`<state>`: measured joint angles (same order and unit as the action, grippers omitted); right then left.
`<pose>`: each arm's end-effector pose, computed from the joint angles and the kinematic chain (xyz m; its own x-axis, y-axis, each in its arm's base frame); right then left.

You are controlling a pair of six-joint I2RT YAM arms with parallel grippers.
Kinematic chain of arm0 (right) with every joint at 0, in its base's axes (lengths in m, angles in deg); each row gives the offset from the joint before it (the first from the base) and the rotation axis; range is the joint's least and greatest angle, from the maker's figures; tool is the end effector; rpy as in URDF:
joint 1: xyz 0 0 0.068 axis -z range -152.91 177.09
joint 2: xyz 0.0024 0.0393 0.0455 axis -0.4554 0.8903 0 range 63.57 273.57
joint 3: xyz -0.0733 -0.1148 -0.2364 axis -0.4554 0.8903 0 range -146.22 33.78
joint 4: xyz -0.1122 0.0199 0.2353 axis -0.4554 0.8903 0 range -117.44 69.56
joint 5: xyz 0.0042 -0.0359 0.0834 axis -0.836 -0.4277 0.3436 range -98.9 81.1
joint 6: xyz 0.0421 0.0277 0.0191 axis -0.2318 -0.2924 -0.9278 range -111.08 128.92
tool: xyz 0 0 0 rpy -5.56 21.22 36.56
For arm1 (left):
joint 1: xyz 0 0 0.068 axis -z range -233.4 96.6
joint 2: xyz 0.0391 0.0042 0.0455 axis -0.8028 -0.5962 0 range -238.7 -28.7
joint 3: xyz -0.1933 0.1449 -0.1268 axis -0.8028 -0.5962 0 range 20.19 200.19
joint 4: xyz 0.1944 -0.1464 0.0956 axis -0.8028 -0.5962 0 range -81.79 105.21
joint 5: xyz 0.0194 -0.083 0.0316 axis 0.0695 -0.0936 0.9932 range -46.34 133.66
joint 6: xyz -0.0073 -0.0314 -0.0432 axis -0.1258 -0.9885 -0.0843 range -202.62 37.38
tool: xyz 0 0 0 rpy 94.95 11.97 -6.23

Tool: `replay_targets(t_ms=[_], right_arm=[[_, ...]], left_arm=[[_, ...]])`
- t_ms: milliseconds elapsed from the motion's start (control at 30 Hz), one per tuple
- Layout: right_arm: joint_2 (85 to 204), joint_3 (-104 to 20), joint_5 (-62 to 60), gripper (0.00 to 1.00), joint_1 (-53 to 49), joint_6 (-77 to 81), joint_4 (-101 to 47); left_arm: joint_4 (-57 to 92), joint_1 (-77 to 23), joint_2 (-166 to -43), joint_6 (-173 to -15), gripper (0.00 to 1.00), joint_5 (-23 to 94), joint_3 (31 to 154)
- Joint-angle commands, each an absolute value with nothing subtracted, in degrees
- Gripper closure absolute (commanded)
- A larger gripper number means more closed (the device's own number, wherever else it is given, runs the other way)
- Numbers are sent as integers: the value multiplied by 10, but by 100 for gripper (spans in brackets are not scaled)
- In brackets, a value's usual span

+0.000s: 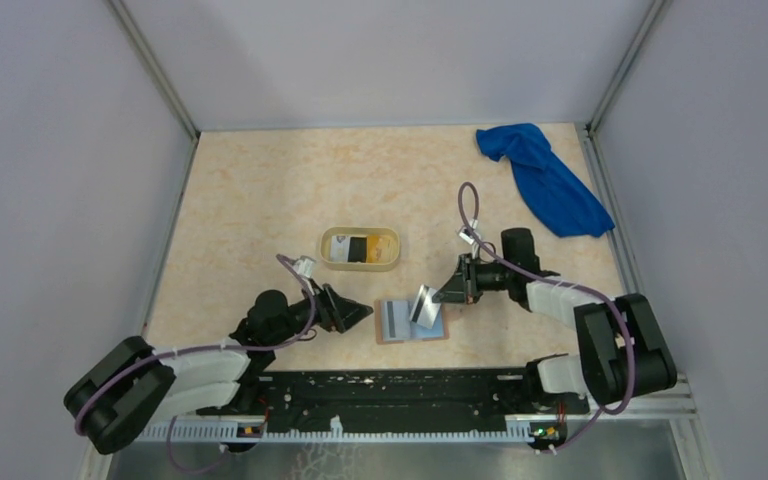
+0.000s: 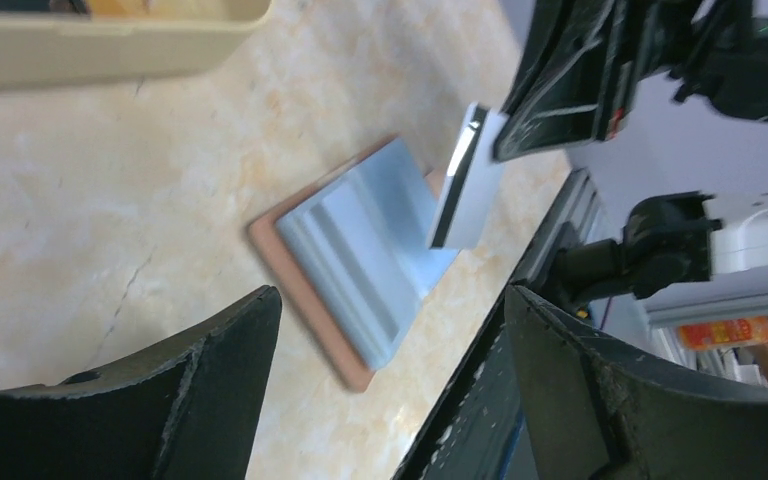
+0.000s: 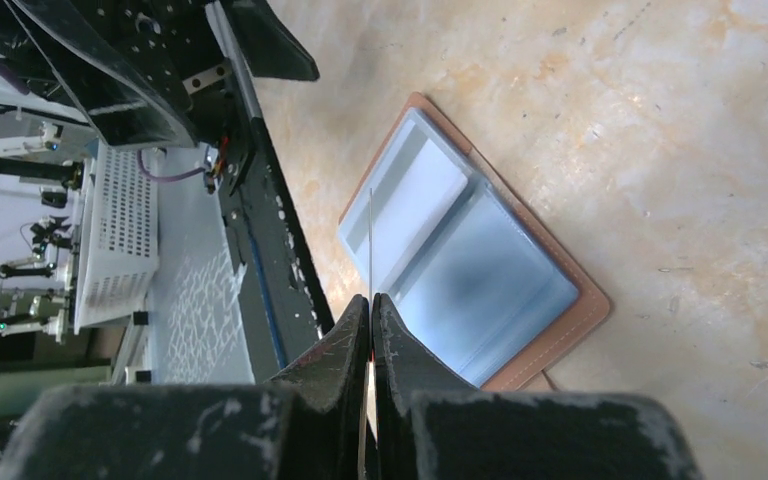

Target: Put the credit cards into the card holder

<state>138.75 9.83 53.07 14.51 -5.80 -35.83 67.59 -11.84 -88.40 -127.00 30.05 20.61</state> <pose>0.2071 0.0784 0.1536 -0.8285 -0.0624 -0.5565 -0.5411 0.3448 0.7670 0.1226 -0.1199 0.1485 -0.6373 -0.3435 -0.6898 0.5230 0.4646 -0.7146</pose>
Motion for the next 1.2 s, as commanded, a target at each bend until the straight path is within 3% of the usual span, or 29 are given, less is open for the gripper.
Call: replay_targets(t_ms=[0,167,533,967,1167], right_arm=[[1409,100,526,100,149,-64,-385],[1435,103,522,100,149,-76,-397],[1492,95,546,100,149,-91,-421],[1519,89,535,100,146,-102,-422],[1519,81,493,100,144,-99,-377]], left_arm=[[632,-95,-930,-1277,15,339,196],[580,-58,-973,-1302,27,383,233],[411,-3,-1036,-1302,35,472,339],[386,8,-1142,-1311,65,476,389],[374,8,-1149,-1311,68,489,392]])
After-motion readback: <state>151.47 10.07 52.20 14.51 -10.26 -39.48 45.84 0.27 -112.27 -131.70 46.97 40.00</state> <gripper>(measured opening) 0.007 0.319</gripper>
